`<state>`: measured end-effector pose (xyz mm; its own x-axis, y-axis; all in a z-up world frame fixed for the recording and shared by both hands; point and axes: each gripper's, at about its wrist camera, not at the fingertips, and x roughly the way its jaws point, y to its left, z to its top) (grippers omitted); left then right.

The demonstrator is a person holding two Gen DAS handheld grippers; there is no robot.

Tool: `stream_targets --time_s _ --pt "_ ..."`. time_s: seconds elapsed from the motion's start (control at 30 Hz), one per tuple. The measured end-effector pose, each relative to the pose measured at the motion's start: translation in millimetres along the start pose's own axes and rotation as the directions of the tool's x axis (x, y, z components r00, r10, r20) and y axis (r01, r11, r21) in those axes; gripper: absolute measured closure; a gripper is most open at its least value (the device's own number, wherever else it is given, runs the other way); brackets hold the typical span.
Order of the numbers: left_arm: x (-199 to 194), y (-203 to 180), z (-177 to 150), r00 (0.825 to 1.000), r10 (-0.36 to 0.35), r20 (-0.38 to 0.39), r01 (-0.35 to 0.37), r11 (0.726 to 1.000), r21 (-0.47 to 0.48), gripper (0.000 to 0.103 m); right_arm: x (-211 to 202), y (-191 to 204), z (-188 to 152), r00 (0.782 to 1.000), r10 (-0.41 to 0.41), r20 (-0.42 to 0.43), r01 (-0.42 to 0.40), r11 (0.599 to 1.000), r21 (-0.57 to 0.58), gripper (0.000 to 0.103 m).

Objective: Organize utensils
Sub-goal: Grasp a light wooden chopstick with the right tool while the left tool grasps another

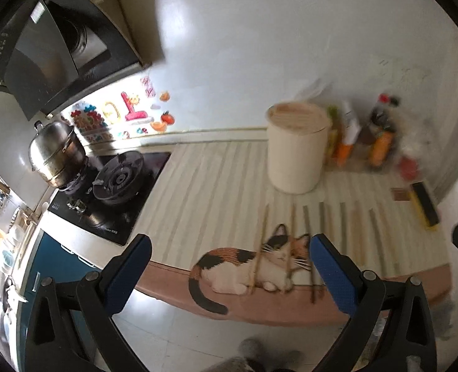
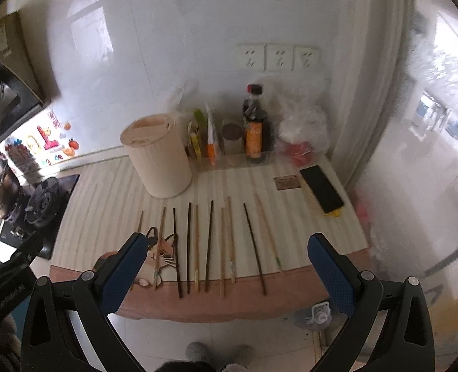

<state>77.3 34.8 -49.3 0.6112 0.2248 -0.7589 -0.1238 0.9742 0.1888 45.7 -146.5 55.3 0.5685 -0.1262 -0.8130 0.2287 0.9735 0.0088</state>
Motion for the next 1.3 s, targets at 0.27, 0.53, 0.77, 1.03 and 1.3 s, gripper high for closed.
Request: stream_targets --time_s 0.27,0.53,0.77,1.03,1.3 --pt "150 -1 5 0.969 -0.051 -0.242 0.057 0.998 0.017 0.0 141 24 -9 0.974 0.066 -0.218 -0.067 0.998 0.005 0.045" --pt "288 -34 -16 0.812 -0.23 -0.537 0.283 0.959 0.018 0.037 256 58 -29 0.917 0.059 -0.395 -0.033 0.997 0.071 0.068" --pt "322 -57 -32 0.786 -0.214 -0.581 0.326 0.941 0.094 0.055 317 79 -37 0.857 0.035 -0.515 0.018 0.995 0.097 0.068" --pt "314 -35 -25 0.788 -0.206 -0.58 0.31 0.947 0.086 0.098 354 101 -44 0.805 0.071 -0.588 0.006 0.992 0.129 0.068" --pt "311 40 -28 0.762 -0.225 -0.607 0.217 0.972 -0.089 0.098 400 160 -39 0.757 0.087 -0.647 -0.076 0.996 0.044 0.068"
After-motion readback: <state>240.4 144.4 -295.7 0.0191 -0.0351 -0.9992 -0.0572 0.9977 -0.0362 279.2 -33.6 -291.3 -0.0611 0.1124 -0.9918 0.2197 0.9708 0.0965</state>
